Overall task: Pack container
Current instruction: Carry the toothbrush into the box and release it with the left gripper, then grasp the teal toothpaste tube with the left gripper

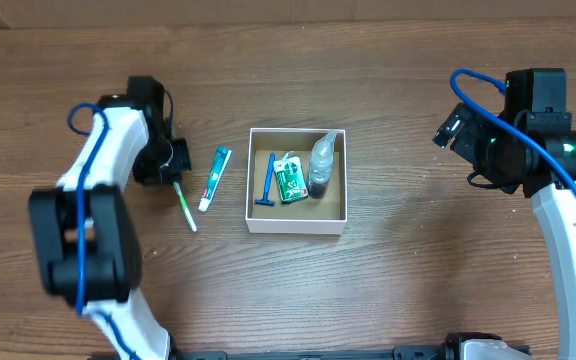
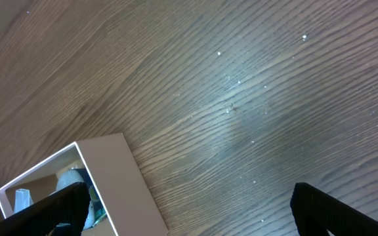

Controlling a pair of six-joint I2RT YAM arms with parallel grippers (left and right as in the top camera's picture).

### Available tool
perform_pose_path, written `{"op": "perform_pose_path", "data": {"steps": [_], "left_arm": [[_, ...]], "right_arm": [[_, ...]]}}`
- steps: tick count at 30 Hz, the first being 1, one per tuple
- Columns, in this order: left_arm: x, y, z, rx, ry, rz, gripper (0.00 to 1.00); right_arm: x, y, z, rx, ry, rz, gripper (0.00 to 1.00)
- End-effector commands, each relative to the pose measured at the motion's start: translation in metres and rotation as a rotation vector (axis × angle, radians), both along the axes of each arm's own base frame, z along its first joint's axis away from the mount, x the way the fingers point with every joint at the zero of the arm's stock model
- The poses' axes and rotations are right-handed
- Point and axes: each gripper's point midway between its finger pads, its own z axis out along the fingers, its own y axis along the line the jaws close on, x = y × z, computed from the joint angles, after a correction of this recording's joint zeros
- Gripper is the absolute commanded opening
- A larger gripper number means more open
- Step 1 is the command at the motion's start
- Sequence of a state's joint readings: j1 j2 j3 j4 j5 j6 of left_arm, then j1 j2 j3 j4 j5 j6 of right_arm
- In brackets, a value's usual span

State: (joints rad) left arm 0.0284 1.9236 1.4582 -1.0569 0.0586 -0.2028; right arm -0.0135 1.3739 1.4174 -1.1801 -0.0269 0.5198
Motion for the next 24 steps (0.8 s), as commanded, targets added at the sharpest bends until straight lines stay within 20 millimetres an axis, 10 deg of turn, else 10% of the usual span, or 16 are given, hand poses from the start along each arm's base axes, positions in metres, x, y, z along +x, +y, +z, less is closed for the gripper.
{"op": "perform_pose_path", "data": {"steps": [1,6,17,24], "left_arm": [[0.015,-0.048,0.110,-0.105,-0.304,-0.097,0.04],[-0.001,-0.116,0.150,-0.111,-0.426,-0.221,0.06],[0.004,-0.180,0.075,-0.135,-0.336,-0.275,0.23],[0.002,-0.134,0.116,-0.087,-0.372,-0.200,0.58]], "right_arm": [[0.003,-0.001,0.005,0.001,-0.018,-0.006,1.00],[0.003,-0.001,0.005,0.001,-0.018,-0.006,1.00],[0.003,-0.001,0.005,0.001,-0.018,-0.006,1.00],[0.003,-0.001,0.005,0.001,-0.018,-0.006,1.00]]}}
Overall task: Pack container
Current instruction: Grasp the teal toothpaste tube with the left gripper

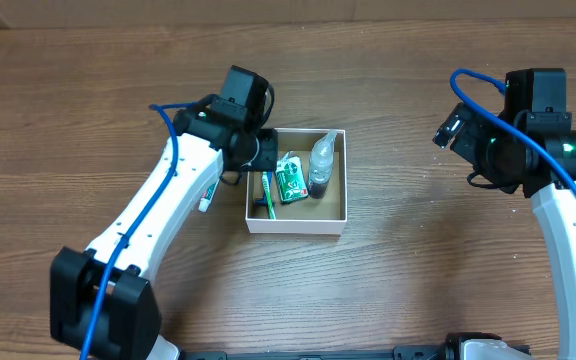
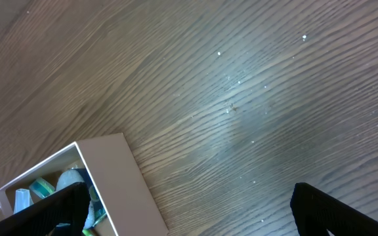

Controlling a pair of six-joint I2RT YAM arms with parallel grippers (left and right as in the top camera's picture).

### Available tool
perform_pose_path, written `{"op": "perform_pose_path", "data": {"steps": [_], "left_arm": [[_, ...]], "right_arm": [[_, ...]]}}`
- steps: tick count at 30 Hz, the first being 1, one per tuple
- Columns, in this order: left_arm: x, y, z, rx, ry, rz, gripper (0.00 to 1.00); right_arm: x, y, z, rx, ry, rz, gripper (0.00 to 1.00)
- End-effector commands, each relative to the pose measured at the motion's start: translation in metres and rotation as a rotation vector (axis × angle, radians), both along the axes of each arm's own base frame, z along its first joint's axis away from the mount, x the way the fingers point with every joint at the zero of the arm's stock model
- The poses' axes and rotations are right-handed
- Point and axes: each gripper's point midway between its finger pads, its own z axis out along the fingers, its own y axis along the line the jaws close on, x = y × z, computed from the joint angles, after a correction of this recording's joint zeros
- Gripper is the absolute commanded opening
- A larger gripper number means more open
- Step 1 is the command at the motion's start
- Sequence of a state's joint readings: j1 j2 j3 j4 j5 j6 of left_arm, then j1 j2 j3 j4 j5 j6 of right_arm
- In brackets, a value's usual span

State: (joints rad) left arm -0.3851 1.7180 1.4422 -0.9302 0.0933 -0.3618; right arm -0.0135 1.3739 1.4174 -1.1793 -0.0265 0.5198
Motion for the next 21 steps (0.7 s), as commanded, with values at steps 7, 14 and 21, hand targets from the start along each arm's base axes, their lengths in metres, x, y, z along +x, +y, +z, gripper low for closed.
{"op": "perform_pose_path", "data": {"steps": [7,14,21], "left_arm": [[0.015,0.114,-0.006,0.191,0.032,0.074,0.63],[0.010,0.100,-0.093,0.164,0.235,-0.197,0.68],[0.004,0.103,-0.140,0.185,0.341,-0.204,0.56]], "right_arm": [[0.003,-0.001,0.005,0.001,-0.017,-0.005,1.00],[0.003,-0.001,0.005,0.001,-0.017,-0.005,1.00],[0.003,-0.001,0.005,0.001,-0.017,-0.005,1.00]]}}
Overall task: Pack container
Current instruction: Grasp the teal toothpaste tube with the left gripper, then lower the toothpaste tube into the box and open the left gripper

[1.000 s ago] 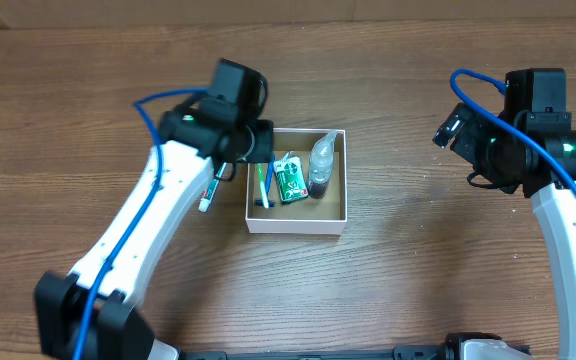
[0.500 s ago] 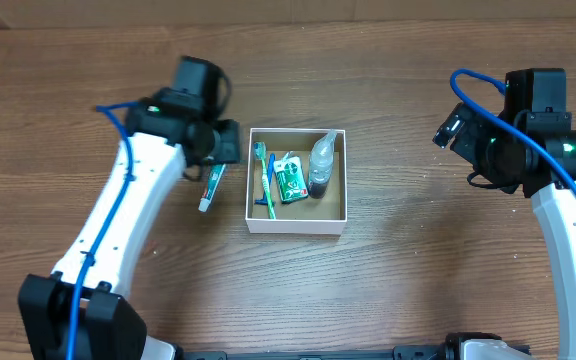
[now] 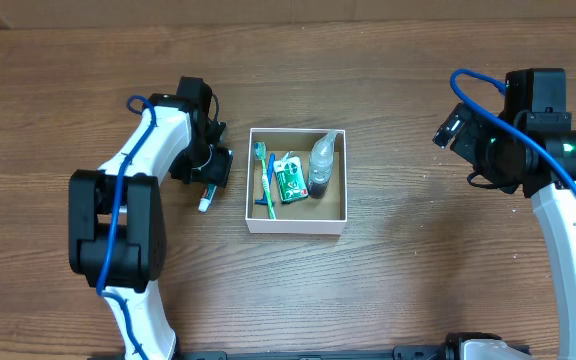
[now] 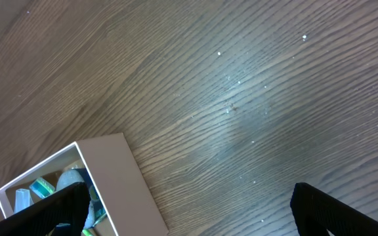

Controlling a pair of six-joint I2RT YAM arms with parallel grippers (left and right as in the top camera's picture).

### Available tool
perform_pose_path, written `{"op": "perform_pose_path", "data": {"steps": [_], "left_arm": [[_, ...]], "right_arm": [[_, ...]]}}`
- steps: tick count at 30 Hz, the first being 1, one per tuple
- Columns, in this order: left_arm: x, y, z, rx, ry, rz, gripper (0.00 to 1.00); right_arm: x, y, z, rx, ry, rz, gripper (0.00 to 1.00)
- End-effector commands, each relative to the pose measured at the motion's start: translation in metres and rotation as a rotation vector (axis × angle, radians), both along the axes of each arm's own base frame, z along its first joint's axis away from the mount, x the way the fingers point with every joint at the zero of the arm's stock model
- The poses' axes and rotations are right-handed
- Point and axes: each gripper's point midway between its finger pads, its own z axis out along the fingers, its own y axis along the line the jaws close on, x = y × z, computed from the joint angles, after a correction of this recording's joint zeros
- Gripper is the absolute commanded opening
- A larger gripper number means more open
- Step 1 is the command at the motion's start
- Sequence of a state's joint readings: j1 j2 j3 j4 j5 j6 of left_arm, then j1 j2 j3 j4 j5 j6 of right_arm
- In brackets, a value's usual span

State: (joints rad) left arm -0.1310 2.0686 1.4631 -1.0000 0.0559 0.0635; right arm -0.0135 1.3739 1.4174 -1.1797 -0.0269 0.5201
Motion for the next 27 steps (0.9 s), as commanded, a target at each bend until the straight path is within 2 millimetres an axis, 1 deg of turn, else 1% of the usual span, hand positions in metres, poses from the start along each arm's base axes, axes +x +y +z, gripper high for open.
{"op": "perform_pose_path", "data": {"steps": [1,2,5,7,9,11,13,14,15,16,18,20,21,23,24,26,27], "left_arm": [[-0.001,-0.003,-0.017,-0.013,0.031,-0.030,0.53],[0.000,-0.002,-0.019,-0.012,0.030,-0.024,0.43],[0.000,-0.002,-0.019,-0.011,0.031,0.001,0.19],[0.001,-0.002,-0.012,-0.010,0.032,0.017,0.12],[0.005,-0.003,0.007,-0.012,0.011,0.040,0.07],[0.013,-0.006,0.037,-0.028,-0.034,0.052,0.07],[0.023,-0.011,0.087,-0.048,-0.124,0.073,0.07],[0.024,-0.016,0.112,-0.073,-0.171,0.070,0.07],[0.025,-0.020,0.127,-0.088,-0.202,0.065,0.07],[0.024,-0.026,0.152,-0.114,-0.253,0.056,0.07],[0.019,-0.038,0.190,-0.150,-0.343,0.042,0.09],[0.011,-0.050,0.212,-0.172,-0.397,0.033,0.11],[0.006,-0.057,0.219,-0.186,-0.411,0.037,0.11],[-0.002,-0.071,0.220,-0.198,-0.403,0.029,0.11],[-0.005,-0.078,0.215,-0.200,-0.390,0.013,0.11],[-0.009,-0.094,0.194,-0.202,-0.363,-0.011,0.11],[-0.011,-0.101,0.179,-0.204,-0.348,-0.013,0.11]], "right_arm": [[0.003,-0.001,0.005,0.001,-0.018,-0.005,1.00],[0.003,-0.001,0.005,0.001,-0.018,-0.005,1.00],[0.003,-0.001,0.005,0.001,-0.018,-0.005,1.00],[0.003,-0.001,0.005,0.001,-0.018,-0.005,1.00],[0.003,-0.001,0.005,0.001,-0.018,-0.005,1.00],[0.003,-0.001,0.005,0.001,-0.018,-0.005,1.00],[0.003,-0.001,0.005,0.001,-0.018,-0.005,1.00],[0.003,-0.001,0.005,0.001,-0.018,-0.005,1.00],[0.003,-0.001,0.005,0.001,-0.018,-0.005,1.00],[0.003,-0.001,0.005,0.001,-0.018,-0.005,1.00],[0.003,-0.001,0.005,0.001,-0.018,-0.005,1.00],[0.003,-0.001,0.005,0.001,-0.018,-0.005,1.00],[0.003,-0.001,0.005,0.001,-0.018,-0.005,1.00],[0.003,-0.001,0.005,0.001,-0.018,-0.005,1.00],[0.003,-0.001,0.005,0.001,-0.018,-0.005,1.00],[0.003,-0.001,0.005,0.001,-0.018,-0.005,1.00],[0.003,-0.001,0.005,0.001,-0.018,-0.005,1.00]]}}
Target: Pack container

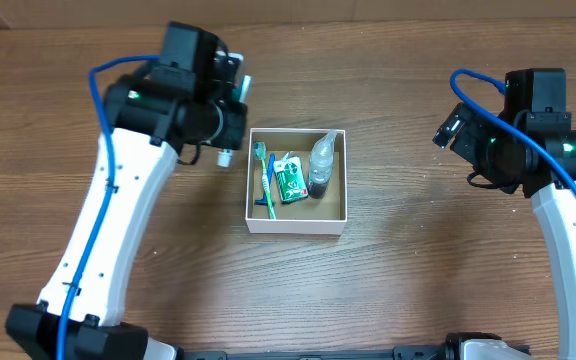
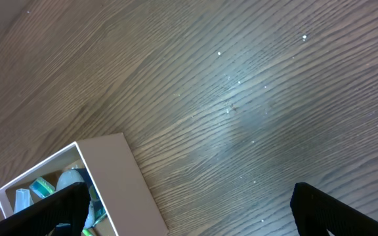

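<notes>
The white box sits mid-table, its corner also in the right wrist view. Inside lie a green toothbrush, a blue razor, a green packet and a small bottle. My left gripper hovers just outside the box's far left corner, shut on the toothpaste tube, whose white cap end hangs below the fingers. My right gripper stands open over bare table right of the box, holding nothing.
The wooden table carries nothing else that shows. The left arm slants across the left side, and the right arm stands along the right edge.
My left gripper was low on the toothpaste tube lying left of the box. Now it holds the tube off the table by the box's far left corner. The right arm is unchanged.
First my left gripper was at the toothbrush lying on the table left of the tube. Then it was at the box's left side with the toothbrush. Later the toothbrush lay in the box and the gripper was on the tube, which it now holds raised.
</notes>
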Controlling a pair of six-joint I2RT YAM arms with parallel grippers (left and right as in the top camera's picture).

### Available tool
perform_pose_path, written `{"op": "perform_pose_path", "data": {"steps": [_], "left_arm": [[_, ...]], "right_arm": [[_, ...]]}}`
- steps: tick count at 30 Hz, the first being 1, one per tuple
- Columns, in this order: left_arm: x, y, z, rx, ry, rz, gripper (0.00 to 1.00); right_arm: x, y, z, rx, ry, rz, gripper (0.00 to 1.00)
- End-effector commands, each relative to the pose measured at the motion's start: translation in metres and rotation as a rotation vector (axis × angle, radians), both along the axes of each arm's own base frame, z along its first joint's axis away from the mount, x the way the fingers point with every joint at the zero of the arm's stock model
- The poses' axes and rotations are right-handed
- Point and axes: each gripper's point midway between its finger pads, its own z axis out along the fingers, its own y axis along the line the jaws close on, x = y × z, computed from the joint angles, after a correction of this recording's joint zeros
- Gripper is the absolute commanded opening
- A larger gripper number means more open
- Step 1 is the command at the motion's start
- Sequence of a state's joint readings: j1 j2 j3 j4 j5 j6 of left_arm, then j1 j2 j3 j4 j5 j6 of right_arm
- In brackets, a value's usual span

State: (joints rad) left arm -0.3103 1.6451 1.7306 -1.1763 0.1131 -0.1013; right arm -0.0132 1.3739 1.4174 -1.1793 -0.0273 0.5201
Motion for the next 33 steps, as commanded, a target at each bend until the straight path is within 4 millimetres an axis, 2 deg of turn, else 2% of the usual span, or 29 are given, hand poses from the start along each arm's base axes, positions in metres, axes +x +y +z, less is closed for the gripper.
{"op": "perform_pose_path", "data": {"steps": [1,3,5,8,9,10,12,14,15,16,17,18,21,22,23,26,27,30,33], "left_arm": [[-0.010,-0.026,-0.063,-0.004,0.127,-0.006,0.11],[-0.015,-0.036,-0.091,-0.003,0.146,-0.018,0.13],[-0.019,-0.041,-0.103,-0.002,0.157,-0.022,0.17],[-0.019,-0.045,-0.103,-0.014,0.154,-0.031,0.26],[-0.020,-0.046,-0.099,-0.025,0.156,-0.036,0.32],[-0.021,-0.048,-0.093,-0.038,0.158,-0.040,0.35],[-0.021,-0.052,-0.075,-0.063,0.147,-0.050,0.55],[-0.019,-0.053,-0.050,-0.077,0.111,-0.052,0.67],[-0.017,-0.052,-0.035,-0.081,0.086,-0.050,0.76],[-0.018,-0.050,-0.021,-0.083,0.064,-0.048,0.95],[-0.020,-0.046,-0.001,-0.079,0.036,-0.041,1.00],[-0.024,-0.039,0.017,-0.062,0.011,-0.028,1.00],[-0.050,-0.002,0.065,0.038,-0.065,0.037,1.00],[-0.066,0.023,0.086,0.109,-0.110,0.076,1.00],[-0.078,0.039,0.099,0.146,-0.143,0.104,1.00],[-0.123,0.074,0.140,0.182,-0.284,0.122,1.00],[-0.135,0.081,0.148,0.176,-0.319,0.130,1.00],[-0.189,0.106,0.183,0.092,-0.484,0.161,1.00],[-0.234,0.127,0.195,0.042,-0.584,0.178,1.00]], "right_arm": [[0.003,-0.002,0.005,0.001,-0.017,-0.006,1.00],[0.003,-0.002,0.005,0.001,-0.017,-0.006,1.00],[0.003,-0.002,0.005,0.001,-0.017,-0.006,1.00],[0.003,-0.002,0.005,0.001,-0.017,-0.006,1.00],[0.003,-0.002,0.005,0.001,-0.017,-0.006,1.00],[0.003,-0.002,0.005,0.001,-0.017,-0.006,1.00],[0.003,-0.002,0.005,0.000,-0.017,-0.006,1.00],[0.003,-0.002,0.005,0.001,-0.017,-0.006,1.00],[0.003,-0.002,0.005,0.001,-0.017,-0.006,1.00],[0.003,-0.002,0.005,0.001,-0.017,-0.006,1.00],[0.003,-0.002,0.005,0.001,-0.017,-0.006,1.00],[0.003,-0.002,0.005,0.001,-0.017,-0.006,1.00],[0.003,-0.002,0.005,0.001,-0.017,-0.006,1.00],[0.003,-0.002,0.005,0.001,-0.017,-0.006,1.00],[0.003,-0.002,0.005,0.001,-0.017,-0.006,1.00],[0.003,-0.002,0.005,0.001,-0.017,-0.006,1.00],[0.003,-0.002,0.005,0.001,-0.017,-0.006,1.00],[0.003,-0.002,0.005,0.000,-0.017,-0.006,1.00],[0.003,-0.002,0.005,0.000,-0.017,-0.006,1.00]]}}
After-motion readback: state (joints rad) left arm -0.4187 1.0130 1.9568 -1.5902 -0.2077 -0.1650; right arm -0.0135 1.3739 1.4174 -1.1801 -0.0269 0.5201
